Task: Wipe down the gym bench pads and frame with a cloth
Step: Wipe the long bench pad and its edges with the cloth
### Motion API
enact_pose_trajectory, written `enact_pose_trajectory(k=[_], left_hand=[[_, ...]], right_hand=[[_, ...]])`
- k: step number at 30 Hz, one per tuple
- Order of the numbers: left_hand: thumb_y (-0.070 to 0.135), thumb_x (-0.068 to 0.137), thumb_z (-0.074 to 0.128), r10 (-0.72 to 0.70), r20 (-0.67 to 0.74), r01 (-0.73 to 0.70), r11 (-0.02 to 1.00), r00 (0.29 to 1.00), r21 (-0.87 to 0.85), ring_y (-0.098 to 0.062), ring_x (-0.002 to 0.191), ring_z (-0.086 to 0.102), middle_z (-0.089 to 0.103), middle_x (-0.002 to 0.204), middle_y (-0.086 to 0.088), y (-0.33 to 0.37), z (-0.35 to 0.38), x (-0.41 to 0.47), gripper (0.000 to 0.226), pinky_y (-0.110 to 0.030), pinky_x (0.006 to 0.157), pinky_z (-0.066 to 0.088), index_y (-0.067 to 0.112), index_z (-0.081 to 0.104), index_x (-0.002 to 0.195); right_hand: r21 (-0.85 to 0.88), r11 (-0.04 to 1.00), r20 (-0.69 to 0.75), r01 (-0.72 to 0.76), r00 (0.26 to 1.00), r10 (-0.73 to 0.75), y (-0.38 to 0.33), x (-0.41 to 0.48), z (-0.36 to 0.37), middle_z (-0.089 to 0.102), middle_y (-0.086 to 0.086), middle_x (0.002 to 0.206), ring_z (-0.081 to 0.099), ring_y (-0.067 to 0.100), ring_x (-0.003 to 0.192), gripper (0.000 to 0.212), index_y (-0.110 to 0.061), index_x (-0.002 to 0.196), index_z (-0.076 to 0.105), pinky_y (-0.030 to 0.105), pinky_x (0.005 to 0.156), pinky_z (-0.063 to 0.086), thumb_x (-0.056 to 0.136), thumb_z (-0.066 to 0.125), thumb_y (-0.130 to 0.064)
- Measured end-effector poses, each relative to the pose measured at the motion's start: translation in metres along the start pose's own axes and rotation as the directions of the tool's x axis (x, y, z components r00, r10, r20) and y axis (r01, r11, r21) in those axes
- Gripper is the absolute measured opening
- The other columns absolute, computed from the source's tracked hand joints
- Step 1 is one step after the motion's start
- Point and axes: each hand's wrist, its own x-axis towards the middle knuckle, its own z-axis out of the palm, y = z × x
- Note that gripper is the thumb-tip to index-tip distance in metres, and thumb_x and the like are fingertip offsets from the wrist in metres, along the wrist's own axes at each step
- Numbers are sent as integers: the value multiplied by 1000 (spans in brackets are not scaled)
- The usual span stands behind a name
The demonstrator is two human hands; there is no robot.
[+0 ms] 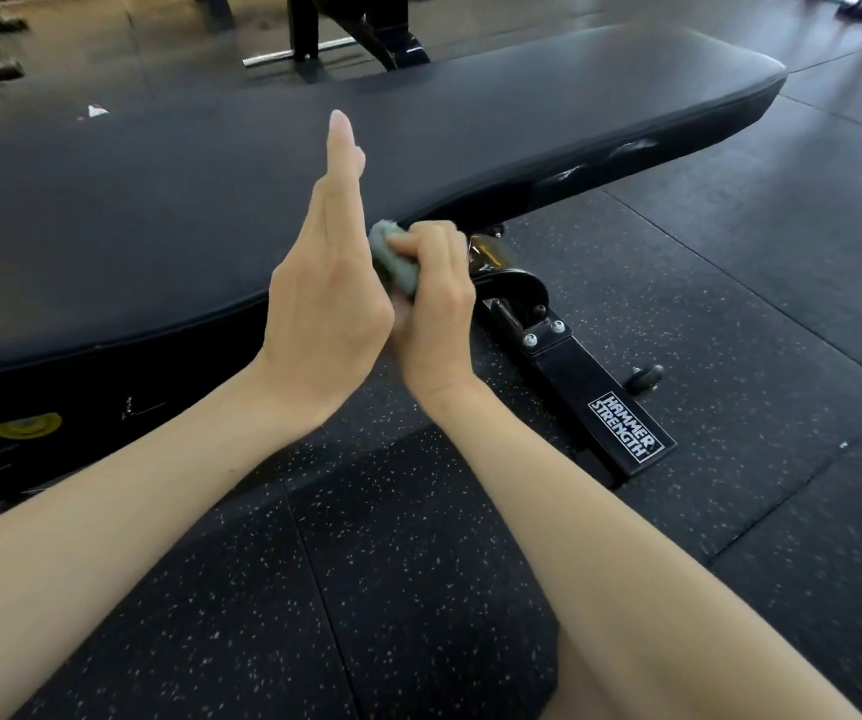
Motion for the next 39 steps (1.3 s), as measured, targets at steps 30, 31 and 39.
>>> enact_pose_trajectory(k=[30,31,39], left_hand=[[6,84,31,353,22,-304,770,935,560,-35,135,40,48,139,-24,0,116,43,53,-47,113,28,-5,47,134],[8,86,35,357,26,-300,741,934,600,-34,135,40,48,139,-23,-3,120,45,51,-47,113,29,-4,47,133],[5,87,42,488,-75,-345,708,869,616,-30,123,55,61,126,-19,-8,133,52,39,-45,105,40,-3,60,120]], right_hand=[[-55,854,-480,-518,763,432,116,96,-64,58,7,96,51,15,84,12,0,95,60,14,71,39,86,56,6],[-25,874,-509,-485,759,406,110,94,-52,57,7,94,53,20,87,12,0,93,60,17,73,39,84,58,8],[-142,966,-254,-217,951,177,99,67,-46,60,12,83,54,24,80,17,2,84,61,19,71,41,76,54,15]])
